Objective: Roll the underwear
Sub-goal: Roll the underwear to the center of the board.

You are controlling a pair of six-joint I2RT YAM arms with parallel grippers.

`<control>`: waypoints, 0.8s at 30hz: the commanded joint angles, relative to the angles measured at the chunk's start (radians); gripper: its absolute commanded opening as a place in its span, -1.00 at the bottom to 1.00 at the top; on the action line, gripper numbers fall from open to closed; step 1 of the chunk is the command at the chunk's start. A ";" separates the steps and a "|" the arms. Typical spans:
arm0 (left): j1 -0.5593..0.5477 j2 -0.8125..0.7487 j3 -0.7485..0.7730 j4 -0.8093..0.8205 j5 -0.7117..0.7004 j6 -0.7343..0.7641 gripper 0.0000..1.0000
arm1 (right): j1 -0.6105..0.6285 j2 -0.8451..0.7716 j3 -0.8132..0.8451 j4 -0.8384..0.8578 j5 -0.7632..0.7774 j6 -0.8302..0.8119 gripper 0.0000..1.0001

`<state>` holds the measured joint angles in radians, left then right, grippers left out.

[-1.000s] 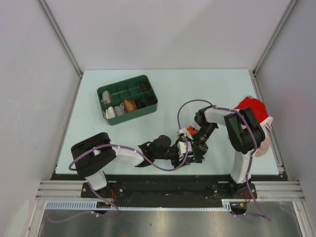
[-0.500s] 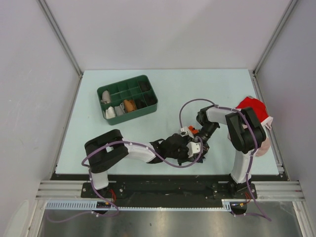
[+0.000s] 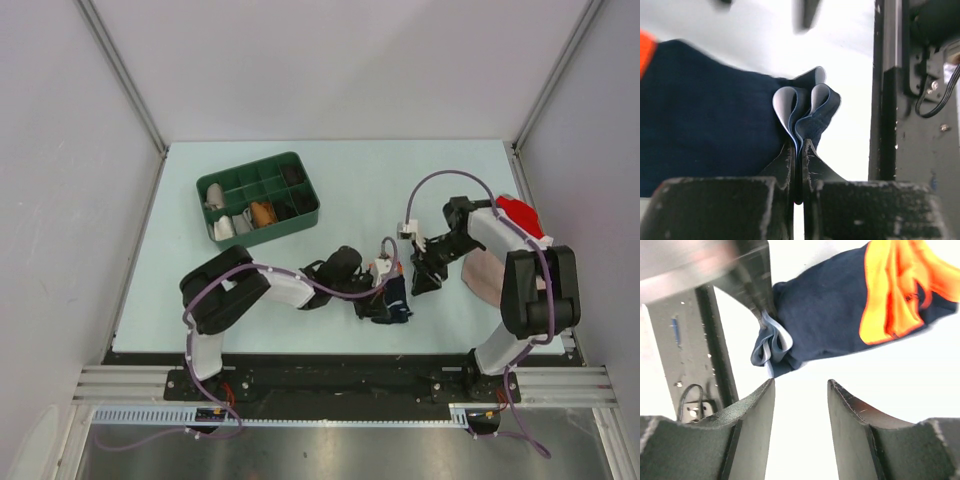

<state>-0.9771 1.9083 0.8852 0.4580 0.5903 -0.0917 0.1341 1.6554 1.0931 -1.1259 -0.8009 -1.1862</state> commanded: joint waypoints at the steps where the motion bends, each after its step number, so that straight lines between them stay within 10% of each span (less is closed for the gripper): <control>1: 0.101 0.118 0.070 -0.096 0.118 -0.152 -1.00 | -0.033 -0.120 -0.007 -0.057 -0.043 -0.151 0.00; 6: 0.155 0.205 0.170 -0.209 0.171 -0.237 -0.99 | 0.024 -0.363 -0.182 -0.134 -0.101 -0.694 0.28; 11: 0.176 0.259 0.248 -0.315 0.175 -0.243 -0.99 | 0.258 -0.565 -0.389 0.272 0.061 -0.502 0.51; 24: 0.187 0.317 0.307 -0.325 0.158 -0.310 -0.81 | 0.360 -0.451 -0.524 0.555 0.294 -0.392 0.39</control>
<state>-0.8146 2.1582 1.1889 0.1913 0.9321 -0.4206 0.4900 1.1694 0.5934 -0.7136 -0.5957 -1.6226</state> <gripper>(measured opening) 0.090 0.708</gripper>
